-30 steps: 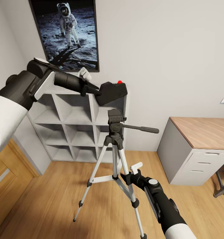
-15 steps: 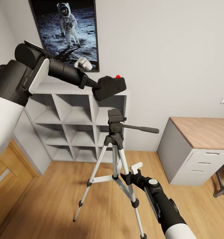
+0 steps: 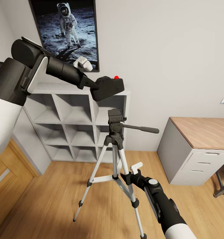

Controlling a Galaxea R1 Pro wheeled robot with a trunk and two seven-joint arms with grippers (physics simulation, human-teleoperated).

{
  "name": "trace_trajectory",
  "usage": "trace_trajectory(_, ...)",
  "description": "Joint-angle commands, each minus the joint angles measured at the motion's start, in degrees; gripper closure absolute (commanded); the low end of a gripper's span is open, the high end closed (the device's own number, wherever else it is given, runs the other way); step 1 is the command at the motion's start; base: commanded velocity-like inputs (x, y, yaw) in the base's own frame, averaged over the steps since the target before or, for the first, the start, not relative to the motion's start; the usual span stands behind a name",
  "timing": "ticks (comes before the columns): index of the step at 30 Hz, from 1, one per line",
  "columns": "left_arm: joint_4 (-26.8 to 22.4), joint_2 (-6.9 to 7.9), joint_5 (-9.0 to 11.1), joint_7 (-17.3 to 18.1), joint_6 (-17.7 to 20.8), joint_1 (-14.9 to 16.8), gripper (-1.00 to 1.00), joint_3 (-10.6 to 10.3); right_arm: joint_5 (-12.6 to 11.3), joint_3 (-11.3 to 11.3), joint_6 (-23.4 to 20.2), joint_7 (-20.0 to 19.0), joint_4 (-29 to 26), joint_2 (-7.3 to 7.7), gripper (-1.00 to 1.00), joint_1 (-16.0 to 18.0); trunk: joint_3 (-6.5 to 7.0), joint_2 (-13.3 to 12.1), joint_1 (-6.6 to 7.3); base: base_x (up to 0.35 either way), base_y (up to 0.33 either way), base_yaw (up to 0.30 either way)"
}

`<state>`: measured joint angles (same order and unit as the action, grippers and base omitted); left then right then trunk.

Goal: Attach the digital camera to the camera tripod in the bedroom.

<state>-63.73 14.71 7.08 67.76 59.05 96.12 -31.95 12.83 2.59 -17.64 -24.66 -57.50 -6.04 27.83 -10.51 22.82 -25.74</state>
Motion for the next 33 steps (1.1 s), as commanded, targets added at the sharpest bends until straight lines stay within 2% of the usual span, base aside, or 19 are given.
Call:
trace_trajectory(1,-0.04,0.1,0.43,-0.15,0.28,0.09,1.0,-0.17,1.4,-0.13,-0.2,-0.38,0.98,-0.02,1.0,0.03,-0.13,0.1,-0.05,0.0,0.0,0.0)
trace_trajectory(5,-0.16,-0.16,0.32,-0.08,0.24,0.12,1.0,-0.37,1.4,-0.13,-0.2,-0.38,0.98,-0.02,1.0,0.03,-0.13,0.1,-0.05,0.0,0.0,0.0)
trace_trajectory(11,-0.17,-1.03,-1.4,-1.12,0.12,0.12,1.0,0.17,1.4,-0.13,-0.19,-0.38,0.98,-0.02,1.0,0.03,-0.13,0.1,-0.05,0.0,0.0,0.0)
trace_trajectory(17,-0.2,-1.99,-1.42,-1.02,0.1,0.11,1.0,0.52,1.4,-0.13,-0.12,-0.38,0.98,-0.02,1.0,0.03,-0.13,0.1,-0.05,0.0,0.0,0.0)
trace_trajectory(23,-0.37,-3.41,-2.73,-1.15,0.1,0.09,1.0,-0.66,1.4,-0.13,-0.19,-0.38,1.0,-0.02,1.0,0.03,-0.13,0.1,-0.05,0.0,0.0,0.0)
trace_trajectory(25,-0.53,-3.43,-2.84,-1.07,0.1,0.1,1.0,-1.51,1.4,-0.13,-0.2,-0.35,1.2,-0.02,1.0,0.03,-0.13,0.1,-0.05,0.0,0.0,0.0)
trace_trajectory(26,-1.64,-3.45,-3.03,-1.0,0.18,0.11,1.0,-2.6,1.5,-0.13,-0.18,-0.26,1.52,-0.02,1.0,0.03,-0.13,0.1,-0.05,0.0,0.0,0.0)
trace_trajectory(33,-5.06,-2.77,-2.72,-0.81,0.49,0.12,1.0,-3.2,1.72,-0.13,0.1,-0.21,1.68,-0.02,1.0,0.03,-0.13,0.1,-0.05,0.0,0.0,0.0)
